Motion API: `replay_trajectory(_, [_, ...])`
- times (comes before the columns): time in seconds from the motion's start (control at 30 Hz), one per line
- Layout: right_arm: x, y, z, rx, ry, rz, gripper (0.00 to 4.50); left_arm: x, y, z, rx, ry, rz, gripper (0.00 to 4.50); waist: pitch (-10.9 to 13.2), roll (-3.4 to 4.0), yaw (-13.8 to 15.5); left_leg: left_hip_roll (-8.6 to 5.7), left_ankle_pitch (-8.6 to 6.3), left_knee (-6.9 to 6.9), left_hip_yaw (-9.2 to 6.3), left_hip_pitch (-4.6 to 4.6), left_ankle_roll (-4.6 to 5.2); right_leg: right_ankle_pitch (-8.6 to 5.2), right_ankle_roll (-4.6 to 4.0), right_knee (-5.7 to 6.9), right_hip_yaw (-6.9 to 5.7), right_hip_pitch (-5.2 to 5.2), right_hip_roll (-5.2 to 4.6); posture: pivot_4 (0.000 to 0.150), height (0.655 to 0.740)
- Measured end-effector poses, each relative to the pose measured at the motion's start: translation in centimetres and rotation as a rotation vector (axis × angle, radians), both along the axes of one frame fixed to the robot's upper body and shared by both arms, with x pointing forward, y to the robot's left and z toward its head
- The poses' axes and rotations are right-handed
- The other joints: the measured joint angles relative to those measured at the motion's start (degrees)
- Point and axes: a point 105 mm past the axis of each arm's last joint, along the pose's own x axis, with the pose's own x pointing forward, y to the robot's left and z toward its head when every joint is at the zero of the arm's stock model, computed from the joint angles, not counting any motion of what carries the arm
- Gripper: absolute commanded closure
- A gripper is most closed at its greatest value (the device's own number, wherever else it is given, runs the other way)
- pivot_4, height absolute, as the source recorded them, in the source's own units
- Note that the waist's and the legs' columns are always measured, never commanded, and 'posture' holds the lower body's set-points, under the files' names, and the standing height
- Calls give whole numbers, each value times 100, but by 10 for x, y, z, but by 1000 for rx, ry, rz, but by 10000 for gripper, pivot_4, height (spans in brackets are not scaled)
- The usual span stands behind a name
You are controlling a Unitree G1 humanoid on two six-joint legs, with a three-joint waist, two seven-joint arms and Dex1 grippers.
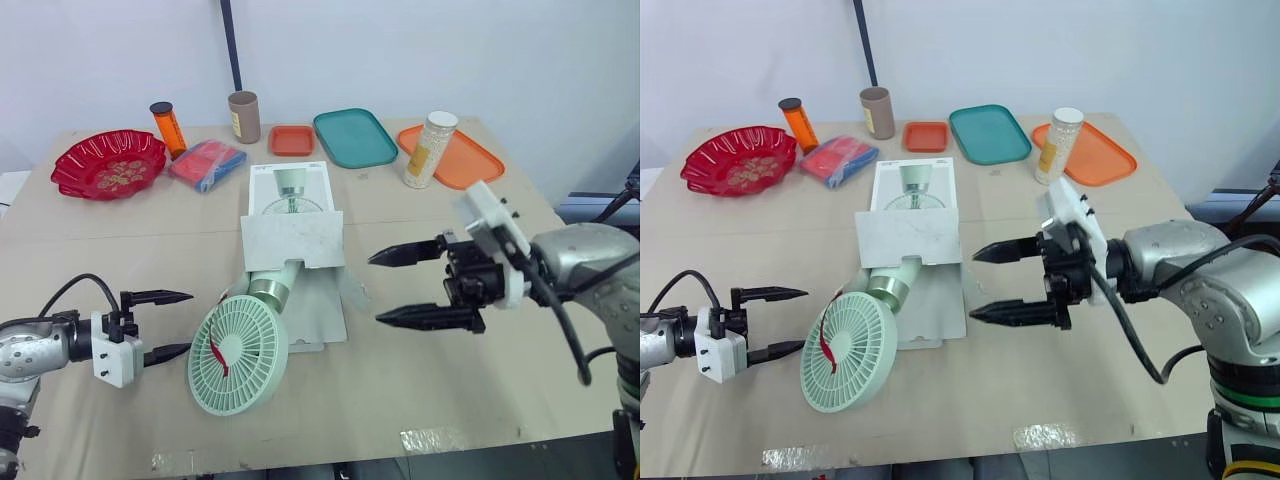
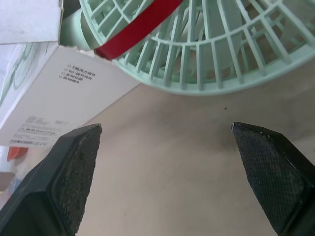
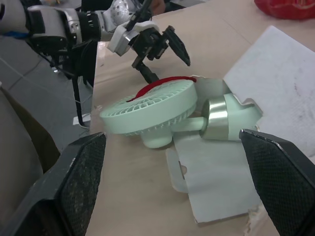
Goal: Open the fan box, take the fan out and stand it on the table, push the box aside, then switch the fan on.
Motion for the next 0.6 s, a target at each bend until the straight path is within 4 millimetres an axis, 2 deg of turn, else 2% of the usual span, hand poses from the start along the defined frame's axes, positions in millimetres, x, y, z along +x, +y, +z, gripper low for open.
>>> replay_trajectory(0.2, [0, 1, -17, -36, -180, 47, 785, 2, -1, -6, -9, -2, -3, 0, 0, -1, -15, 2, 1, 20, 5, 3, 3, 10, 3, 5, 0, 3, 3, 1500, 7255])
replay_trajectory(0.6, [6, -2, -18, -32, -183, 74, 785, -3, -11, -14, 64, -78, -137, 0, -1, -1, -3, 0, 2, 26, 4, 2, 3, 13, 3, 6, 1, 6, 3, 1500, 7255])
